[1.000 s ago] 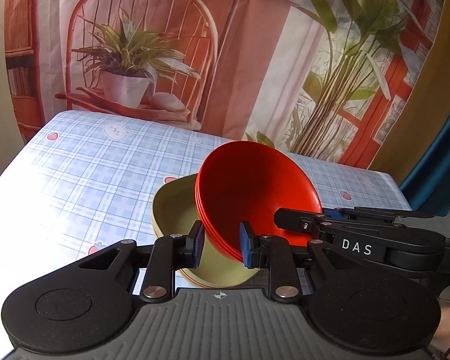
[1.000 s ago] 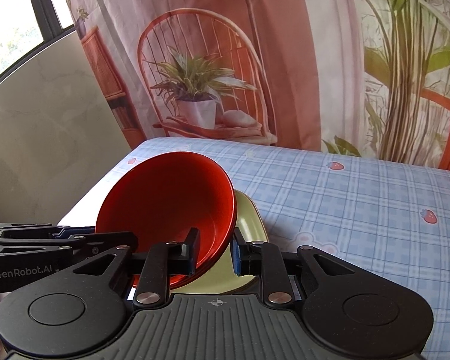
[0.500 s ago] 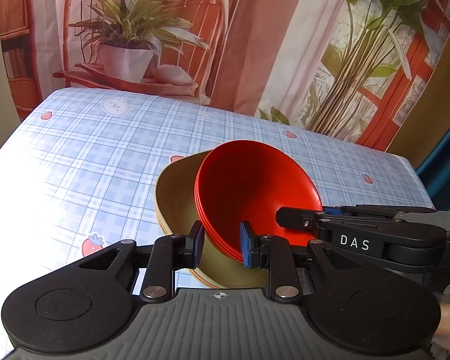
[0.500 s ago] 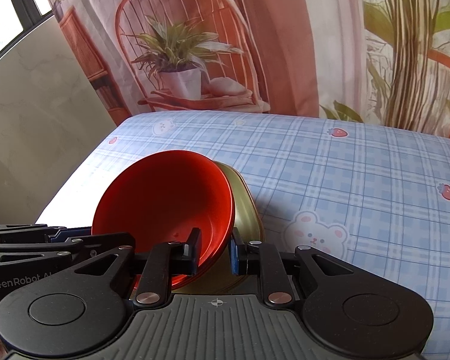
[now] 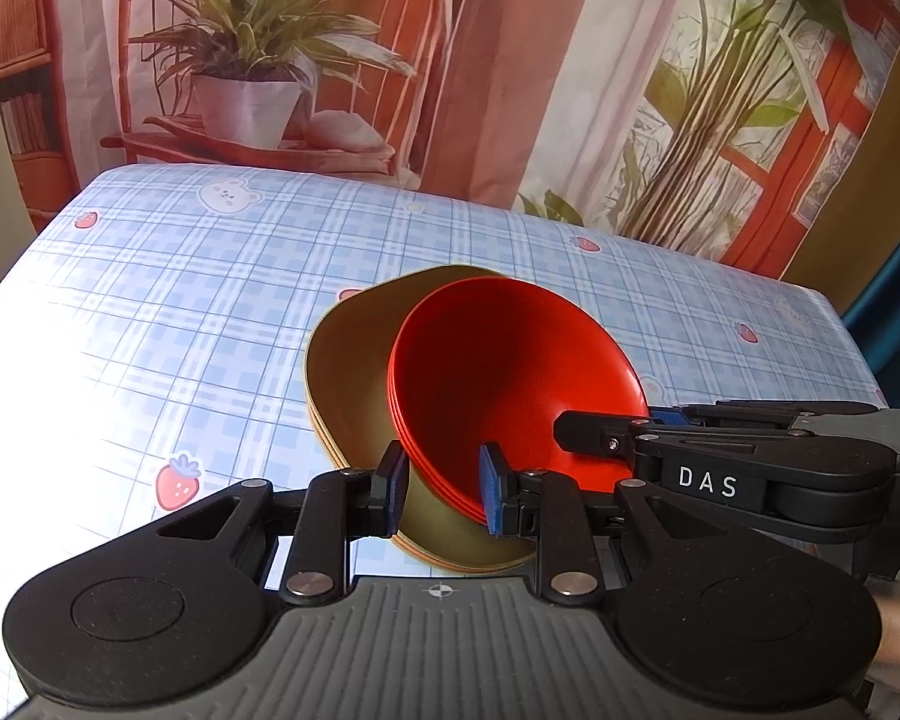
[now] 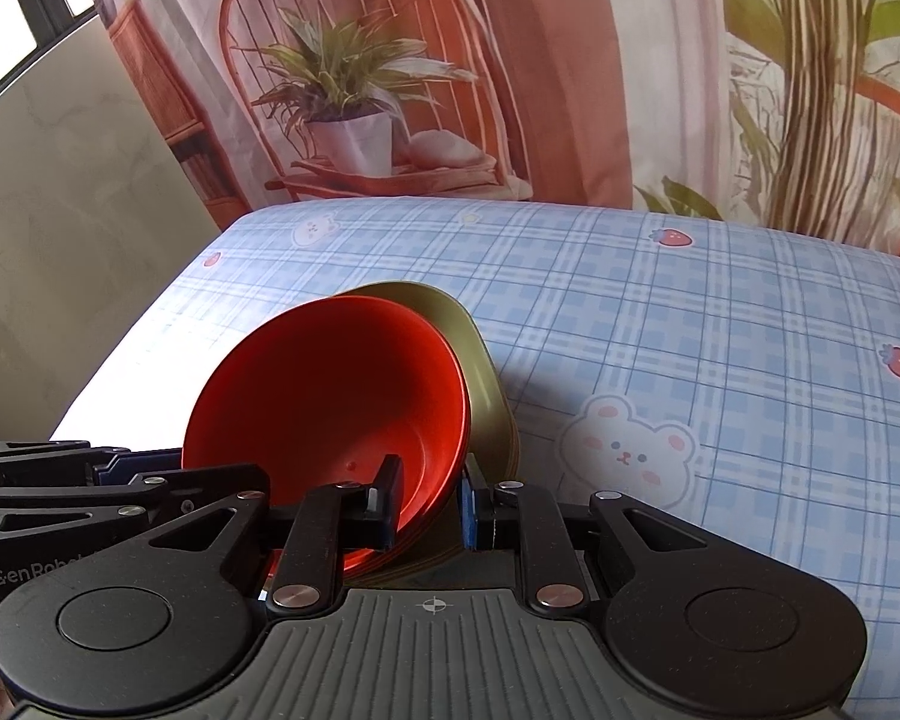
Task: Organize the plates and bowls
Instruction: 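Lower the red bowls onto the olive-green plate and open the left gripper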
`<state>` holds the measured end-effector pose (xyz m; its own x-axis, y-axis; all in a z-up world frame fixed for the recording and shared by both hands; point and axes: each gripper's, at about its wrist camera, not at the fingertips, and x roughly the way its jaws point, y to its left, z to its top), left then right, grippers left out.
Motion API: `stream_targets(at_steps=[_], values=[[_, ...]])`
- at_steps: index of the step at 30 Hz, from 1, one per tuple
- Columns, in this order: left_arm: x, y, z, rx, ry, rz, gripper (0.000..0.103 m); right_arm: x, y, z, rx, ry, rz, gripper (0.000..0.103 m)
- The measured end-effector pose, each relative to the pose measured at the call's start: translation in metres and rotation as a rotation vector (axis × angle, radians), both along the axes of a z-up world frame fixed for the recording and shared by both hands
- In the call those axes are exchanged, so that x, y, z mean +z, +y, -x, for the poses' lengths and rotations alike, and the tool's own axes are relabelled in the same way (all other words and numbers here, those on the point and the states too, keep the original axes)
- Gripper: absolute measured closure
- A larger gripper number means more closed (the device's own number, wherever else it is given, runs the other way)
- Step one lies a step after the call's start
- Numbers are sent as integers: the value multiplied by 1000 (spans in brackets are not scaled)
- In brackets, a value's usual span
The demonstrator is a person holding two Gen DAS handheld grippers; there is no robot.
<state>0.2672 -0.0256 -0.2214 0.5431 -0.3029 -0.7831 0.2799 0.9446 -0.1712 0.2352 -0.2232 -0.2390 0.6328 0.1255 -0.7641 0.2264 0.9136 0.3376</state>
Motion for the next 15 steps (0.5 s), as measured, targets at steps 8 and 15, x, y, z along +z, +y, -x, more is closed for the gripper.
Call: stream_targets(at_steps=[8, 15], values=[[2, -2, 2, -9, -8, -11, 76, 2, 2, 1, -13, 5, 10, 84], [11, -1, 5, -7, -43, -41, 76, 12, 3, 5, -31, -13, 37, 78]])
